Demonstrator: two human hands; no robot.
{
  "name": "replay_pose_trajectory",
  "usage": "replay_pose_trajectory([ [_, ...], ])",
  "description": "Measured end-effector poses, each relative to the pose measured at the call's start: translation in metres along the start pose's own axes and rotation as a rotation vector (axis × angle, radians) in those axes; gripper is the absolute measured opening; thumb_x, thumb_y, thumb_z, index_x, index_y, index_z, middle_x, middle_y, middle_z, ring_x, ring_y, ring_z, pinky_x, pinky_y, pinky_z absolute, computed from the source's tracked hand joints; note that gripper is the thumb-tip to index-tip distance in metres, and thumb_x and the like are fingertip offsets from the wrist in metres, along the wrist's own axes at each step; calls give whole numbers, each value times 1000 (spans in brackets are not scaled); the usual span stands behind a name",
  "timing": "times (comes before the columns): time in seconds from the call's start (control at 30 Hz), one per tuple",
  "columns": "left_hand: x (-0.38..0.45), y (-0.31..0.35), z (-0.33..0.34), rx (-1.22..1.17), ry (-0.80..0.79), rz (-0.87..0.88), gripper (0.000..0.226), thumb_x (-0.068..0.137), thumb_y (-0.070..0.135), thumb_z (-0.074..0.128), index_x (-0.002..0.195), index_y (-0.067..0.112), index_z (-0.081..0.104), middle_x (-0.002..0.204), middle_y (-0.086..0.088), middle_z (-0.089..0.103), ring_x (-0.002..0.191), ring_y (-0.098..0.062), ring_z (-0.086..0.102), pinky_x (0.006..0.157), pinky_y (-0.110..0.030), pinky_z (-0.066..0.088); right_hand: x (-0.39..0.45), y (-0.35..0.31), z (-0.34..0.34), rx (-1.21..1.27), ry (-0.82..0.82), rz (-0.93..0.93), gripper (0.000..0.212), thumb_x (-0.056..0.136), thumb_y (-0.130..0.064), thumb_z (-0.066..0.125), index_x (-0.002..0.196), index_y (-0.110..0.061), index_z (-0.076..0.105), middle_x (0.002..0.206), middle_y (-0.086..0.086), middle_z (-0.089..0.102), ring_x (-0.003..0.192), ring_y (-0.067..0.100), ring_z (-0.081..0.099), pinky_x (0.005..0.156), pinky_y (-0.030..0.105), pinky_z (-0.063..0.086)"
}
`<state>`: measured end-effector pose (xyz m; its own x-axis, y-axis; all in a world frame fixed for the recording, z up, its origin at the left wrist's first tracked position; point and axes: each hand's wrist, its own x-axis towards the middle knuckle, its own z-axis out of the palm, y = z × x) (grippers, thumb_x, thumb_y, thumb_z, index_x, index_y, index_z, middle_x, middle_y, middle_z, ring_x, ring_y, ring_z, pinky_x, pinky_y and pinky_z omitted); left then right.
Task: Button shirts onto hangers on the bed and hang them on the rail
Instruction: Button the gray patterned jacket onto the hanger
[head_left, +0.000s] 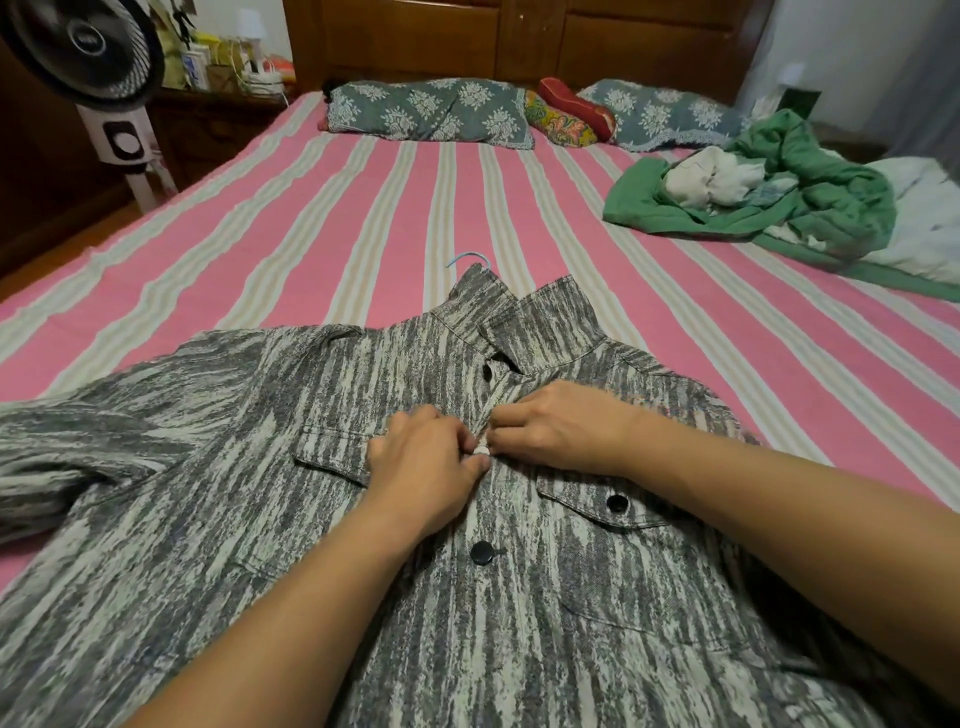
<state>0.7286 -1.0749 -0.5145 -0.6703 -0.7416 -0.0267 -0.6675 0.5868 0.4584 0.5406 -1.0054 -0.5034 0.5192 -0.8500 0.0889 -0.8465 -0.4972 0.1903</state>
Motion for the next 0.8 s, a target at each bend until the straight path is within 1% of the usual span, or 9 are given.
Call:
replay_pose_trajectory([
  [0.1,-1,2,3,11,9,-19,25,92,52,64,108,34,62,124,5,51,121,-18,39,108,-44,32,2,-5,2,16,38,76,10,95,-18,69,95,-9,66,78,-1,56,54,14,57,47,25,54],
  [0.2,-2,0,7,40,11,-43,34,94,48,64,121,27,58,131,1,49,125,-21,38,110,-44,32,22,-16,3,68,38,111,13,94,-19,70,91,-8,65,70,-4,52,50,12,52,44,24,50],
  [0.27,0,-2,7,26,7,-56,34,93,49,65,118,27,59,129,2,49,125,-21,39,109,-44,33,31,-22,-2,139,18,215,13,96,-24,67,92,-11,68,75,-7,56,59,11,56,56,24,52],
  [0.33,-1,-1,5,-5,6,-60,28,91,52,66,107,31,59,124,3,49,122,-20,39,108,-43,32,25,-20,-8,310,-39,440,12,97,-27,65,96,-17,70,86,-10,60,76,6,58,73,22,50],
  [0.37,-1,0,4,-14,4,-60,26,91,53,66,104,32,58,122,4,48,122,-19,38,107,-43,31,19,-19,-11,419,-71,534,10,95,-27,67,99,-19,72,89,-13,61,81,4,58,77,19,48],
  [0.43,-4,2,4,-6,5,-64,27,91,53,65,105,31,55,124,3,46,122,-19,36,108,-42,31,12,-19,-15,589,-97,639,9,93,-26,71,100,-22,74,90,-16,63,83,0,59,76,15,46],
  [0.53,-8,1,4,35,33,-84,37,91,55,64,111,27,52,132,-2,43,127,-22,35,112,-43,31,17,-26,-16,690,-111,732,7,90,-23,75,96,-25,75,85,-16,65,78,-1,62,70,14,47],
  [0.63,-11,-1,4,75,48,-90,46,89,61,63,116,25,52,135,-4,43,130,-24,36,113,-45,31,24,-30,-17,669,-136,772,5,89,-21,77,89,-22,72,80,-15,66,74,-1,62,69,17,46],
  [0.8,-12,-2,4,52,61,-59,41,90,59,62,115,27,52,131,-1,43,126,-22,36,113,-44,31,37,-36,-24,630,-230,871,15,93,-14,68,79,-18,64,79,-4,65,72,9,59,62,21,43],
])
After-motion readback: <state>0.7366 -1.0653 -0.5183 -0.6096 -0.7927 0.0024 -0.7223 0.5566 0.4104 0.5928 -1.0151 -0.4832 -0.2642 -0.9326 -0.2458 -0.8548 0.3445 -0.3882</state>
